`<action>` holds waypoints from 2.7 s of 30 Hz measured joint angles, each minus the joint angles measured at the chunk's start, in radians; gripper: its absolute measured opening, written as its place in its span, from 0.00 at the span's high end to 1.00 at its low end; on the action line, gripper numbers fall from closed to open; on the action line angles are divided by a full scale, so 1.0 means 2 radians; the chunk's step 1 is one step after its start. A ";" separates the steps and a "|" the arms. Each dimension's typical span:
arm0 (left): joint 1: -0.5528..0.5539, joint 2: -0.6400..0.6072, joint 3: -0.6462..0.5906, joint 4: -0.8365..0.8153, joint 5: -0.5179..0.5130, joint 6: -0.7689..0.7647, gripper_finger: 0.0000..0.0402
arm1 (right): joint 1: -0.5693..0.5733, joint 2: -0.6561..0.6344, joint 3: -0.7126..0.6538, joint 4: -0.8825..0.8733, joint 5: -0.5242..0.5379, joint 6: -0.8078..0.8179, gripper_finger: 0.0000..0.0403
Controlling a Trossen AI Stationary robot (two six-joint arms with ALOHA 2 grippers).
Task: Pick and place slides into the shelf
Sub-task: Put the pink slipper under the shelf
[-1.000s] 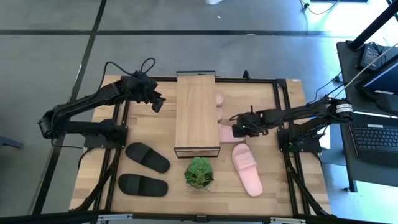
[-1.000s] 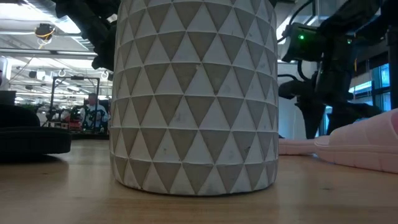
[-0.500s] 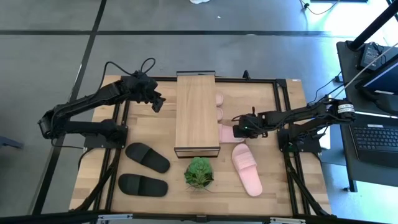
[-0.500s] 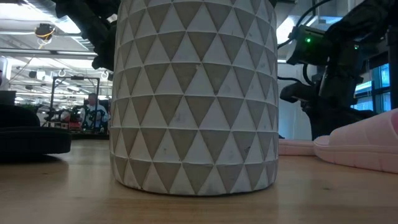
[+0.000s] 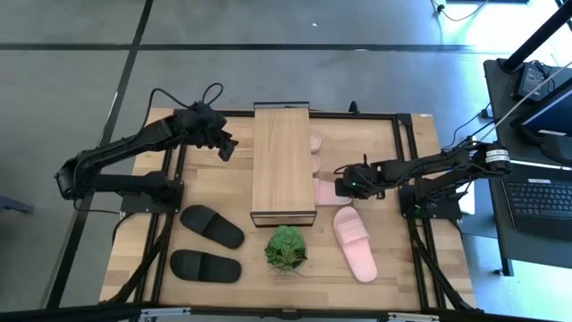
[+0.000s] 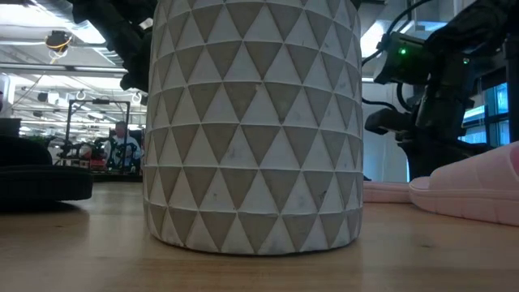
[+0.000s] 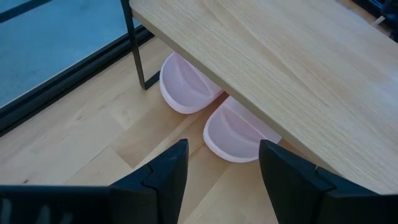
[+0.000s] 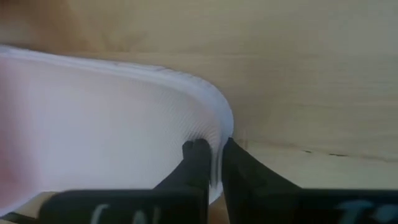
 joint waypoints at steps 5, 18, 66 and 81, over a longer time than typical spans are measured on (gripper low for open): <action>0.000 0.000 0.000 0.000 0.000 0.000 0.53 | 0.000 0.001 0.003 0.001 0.002 0.010 0.95; 0.000 0.000 0.000 -0.003 -0.001 0.000 0.53 | -0.005 0.060 0.013 0.140 0.036 -0.005 0.95; 0.000 0.000 0.000 -0.002 -0.001 -0.005 0.53 | -0.021 0.113 0.013 0.327 0.037 -0.056 0.95; 0.000 0.000 0.000 -0.002 -0.001 -0.005 0.53 | -0.021 0.112 0.013 0.327 0.026 -0.056 0.96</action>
